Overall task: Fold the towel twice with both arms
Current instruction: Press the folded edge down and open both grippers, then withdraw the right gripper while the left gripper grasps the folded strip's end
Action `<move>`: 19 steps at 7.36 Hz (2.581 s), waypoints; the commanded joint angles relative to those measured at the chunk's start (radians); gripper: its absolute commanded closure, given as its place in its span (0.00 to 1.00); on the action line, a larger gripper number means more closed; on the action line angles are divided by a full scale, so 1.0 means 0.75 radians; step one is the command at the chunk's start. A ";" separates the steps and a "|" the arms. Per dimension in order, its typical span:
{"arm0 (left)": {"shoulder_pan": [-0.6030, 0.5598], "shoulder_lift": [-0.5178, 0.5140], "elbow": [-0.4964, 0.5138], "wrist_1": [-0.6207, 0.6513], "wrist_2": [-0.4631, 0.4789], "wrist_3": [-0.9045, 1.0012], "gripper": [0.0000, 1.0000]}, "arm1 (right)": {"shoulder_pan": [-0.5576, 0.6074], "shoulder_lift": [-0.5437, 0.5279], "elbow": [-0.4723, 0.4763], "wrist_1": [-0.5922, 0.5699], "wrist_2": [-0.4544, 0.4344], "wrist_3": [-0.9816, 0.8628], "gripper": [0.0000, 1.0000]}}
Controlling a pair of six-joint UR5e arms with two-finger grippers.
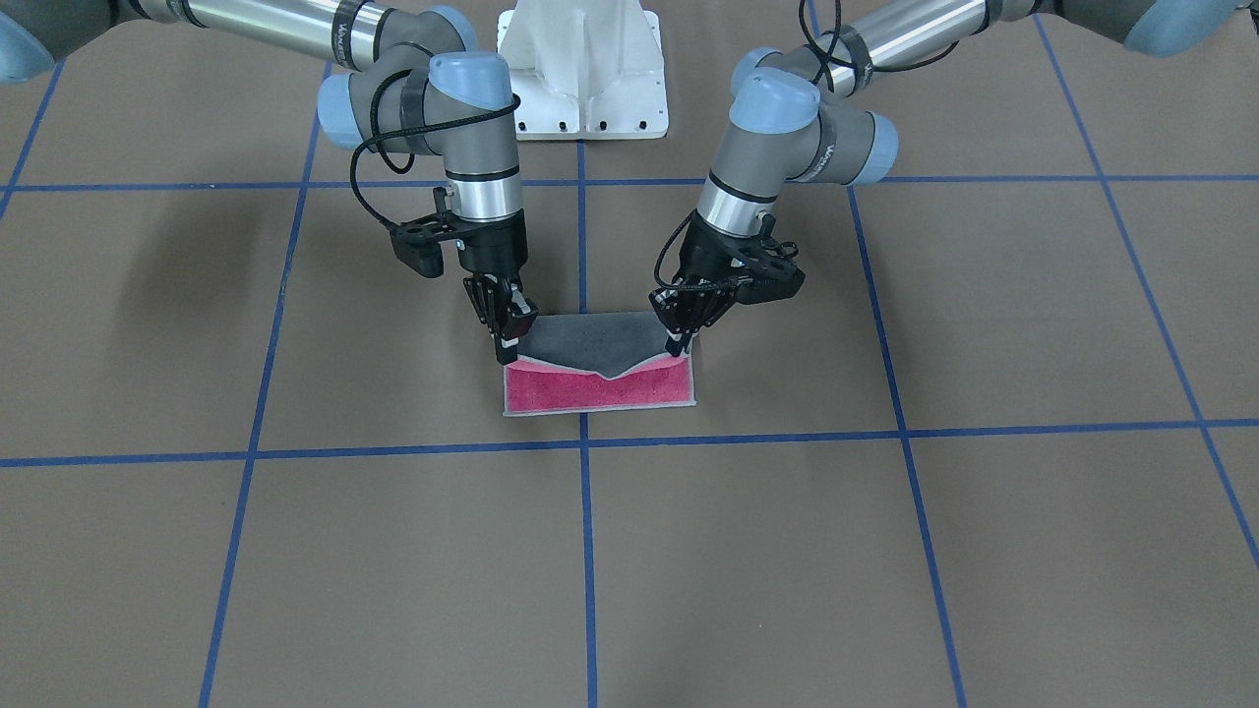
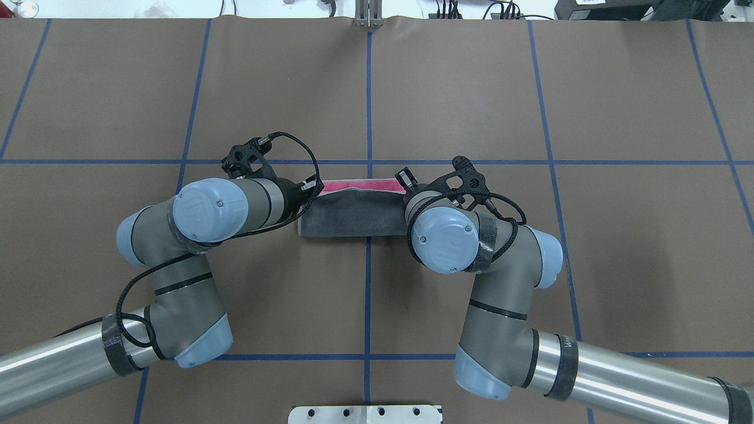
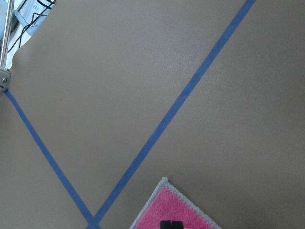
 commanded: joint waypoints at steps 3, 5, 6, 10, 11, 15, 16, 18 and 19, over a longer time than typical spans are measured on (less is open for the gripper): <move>-0.017 -0.044 0.064 -0.002 0.000 0.000 1.00 | 0.014 0.002 -0.023 0.000 0.013 -0.002 1.00; -0.023 -0.048 0.082 -0.004 0.002 0.000 1.00 | 0.016 0.002 -0.029 0.000 0.013 -0.002 1.00; -0.023 -0.048 0.088 -0.004 0.002 0.000 1.00 | 0.016 0.002 -0.033 0.000 0.015 -0.004 1.00; -0.027 -0.048 0.088 -0.006 -0.002 0.093 0.00 | 0.036 0.024 -0.052 0.000 0.058 -0.165 0.00; -0.029 -0.048 0.084 -0.006 -0.004 0.106 0.00 | 0.046 0.024 -0.048 0.000 0.084 -0.200 0.00; -0.046 0.001 -0.016 -0.014 -0.173 0.190 0.00 | 0.189 -0.047 0.056 -0.016 0.372 -0.561 0.00; -0.039 0.017 -0.024 -0.020 -0.172 0.186 0.00 | 0.236 -0.104 0.103 -0.018 0.448 -0.684 0.00; -0.023 0.038 -0.020 -0.025 -0.167 0.091 0.00 | 0.324 -0.204 0.171 -0.018 0.575 -0.931 0.00; -0.003 0.038 -0.014 -0.027 -0.161 0.056 0.01 | 0.375 -0.241 0.194 -0.018 0.644 -1.058 0.00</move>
